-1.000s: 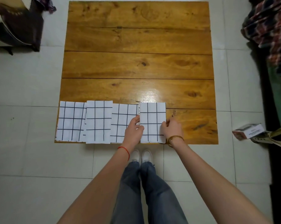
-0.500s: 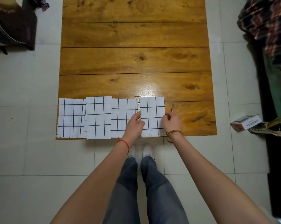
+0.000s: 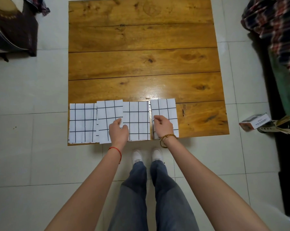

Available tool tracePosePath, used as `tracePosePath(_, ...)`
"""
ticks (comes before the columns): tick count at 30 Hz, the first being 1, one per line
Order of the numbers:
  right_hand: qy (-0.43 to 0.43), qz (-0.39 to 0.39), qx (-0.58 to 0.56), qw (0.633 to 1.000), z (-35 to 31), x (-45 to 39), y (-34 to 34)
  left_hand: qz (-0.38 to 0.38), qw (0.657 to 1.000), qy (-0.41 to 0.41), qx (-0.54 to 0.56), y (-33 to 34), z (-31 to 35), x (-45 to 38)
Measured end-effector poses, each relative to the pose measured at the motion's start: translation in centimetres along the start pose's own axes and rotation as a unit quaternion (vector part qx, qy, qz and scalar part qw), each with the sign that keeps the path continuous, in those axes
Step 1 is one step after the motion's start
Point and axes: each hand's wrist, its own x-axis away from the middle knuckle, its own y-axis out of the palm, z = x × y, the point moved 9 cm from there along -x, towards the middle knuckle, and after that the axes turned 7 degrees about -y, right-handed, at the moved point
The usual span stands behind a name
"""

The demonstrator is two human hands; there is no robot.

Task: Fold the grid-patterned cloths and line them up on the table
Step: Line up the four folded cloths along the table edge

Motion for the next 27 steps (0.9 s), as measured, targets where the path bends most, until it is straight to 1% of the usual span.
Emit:
tracePosePath(7,0.030,0.013,0.025,0.999,0.2,-0.4,1.5,-0.069,0.997,-0.005,-0.027,1.0,-0.7,-0.8)
tracePosePath(14,0.041,0.023,-0.009,0.999,0.4,-0.9,1.8,-0.097,0.994,0.014,-0.039,1.6,-0.3,-0.9)
tracePosePath(20,0.059,0.029,-0.016,0.998,0.6,-0.8,1.8,-0.107,0.993,0.032,-0.040,1.4,-0.4,-1.2)
tracePosePath(22,0.048,0.064,0.000,0.997,0.1,-0.7,1.2,-0.104,0.993,0.036,-0.035,1.0,-0.4,-1.2)
tracePosePath(24,0.015,0.105,0.014,0.994,-1.1,-0.5,0.7,-0.085,0.995,0.036,-0.033,0.2,-0.6,-1.4)
tracePosePath(25,0.000,0.110,0.011,0.994,-1.8,-0.4,0.9,-0.072,0.996,0.036,-0.033,-0.4,-0.7,-1.6)
tracePosePath(27,-0.009,0.079,-0.017,0.997,-2.9,-0.3,2.6,-0.039,0.998,0.040,-0.038,-1.9,-0.9,-2.0)
